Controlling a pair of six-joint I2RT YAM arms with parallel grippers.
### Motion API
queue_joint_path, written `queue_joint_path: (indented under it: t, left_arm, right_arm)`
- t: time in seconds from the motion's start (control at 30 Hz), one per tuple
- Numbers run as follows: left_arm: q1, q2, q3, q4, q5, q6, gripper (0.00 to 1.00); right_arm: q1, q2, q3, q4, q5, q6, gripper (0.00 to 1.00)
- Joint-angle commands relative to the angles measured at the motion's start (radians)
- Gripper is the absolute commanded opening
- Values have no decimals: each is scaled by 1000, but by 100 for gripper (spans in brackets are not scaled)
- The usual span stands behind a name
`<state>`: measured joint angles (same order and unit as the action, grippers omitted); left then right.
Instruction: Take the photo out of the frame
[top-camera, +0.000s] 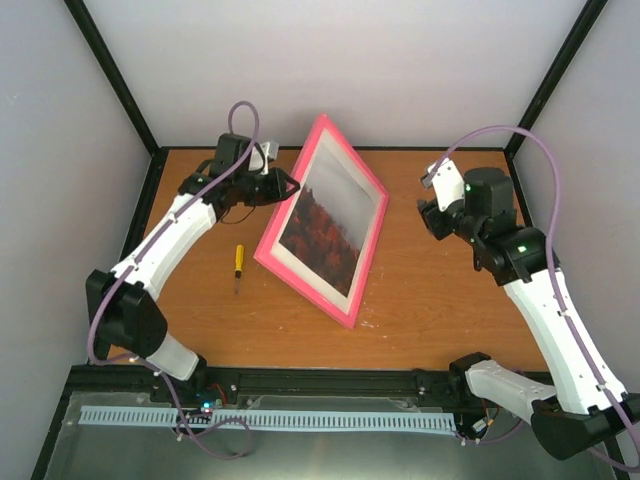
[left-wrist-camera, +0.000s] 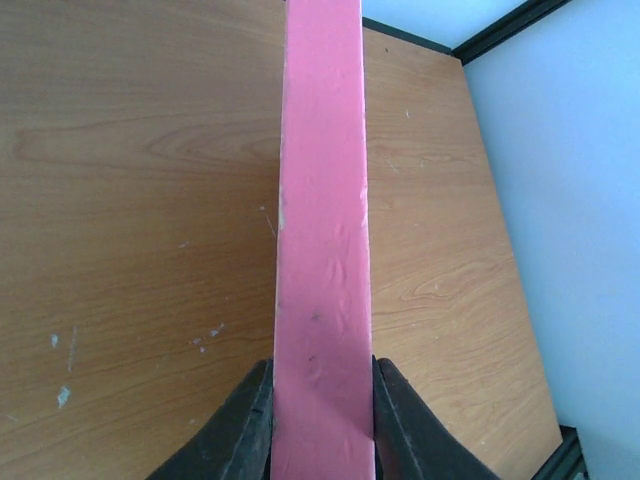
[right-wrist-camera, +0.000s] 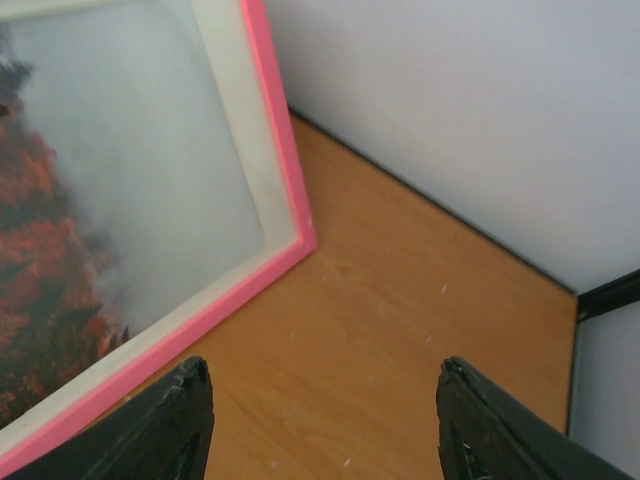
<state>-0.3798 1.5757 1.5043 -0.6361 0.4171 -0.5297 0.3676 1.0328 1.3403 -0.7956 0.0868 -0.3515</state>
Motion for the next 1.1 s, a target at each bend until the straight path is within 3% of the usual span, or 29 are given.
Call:
queue_joint_path:
  t: [0.0,0.37,0.63,0.93,1.07]
  left_arm:
    - [1,-103,-144,220,25,-82,1]
    - [1,-332,-689,652,-38,-330,1]
    - [1,-391,-962,867,-62,-463,1]
    - [1,-395,-1077,906,-114,-479,1]
    - [1,-393,-1119,871,-119,-462,13]
  right_arm:
    - [-47,0,-140,103,-95,43,59]
    - [-178,123,-419,307,-413,80,58]
    - [-180,227,-438,305,-454,70,59]
    - [-181,333,-427,288,-490,65,59]
    - [-181,375,-417,274,-504,57,59]
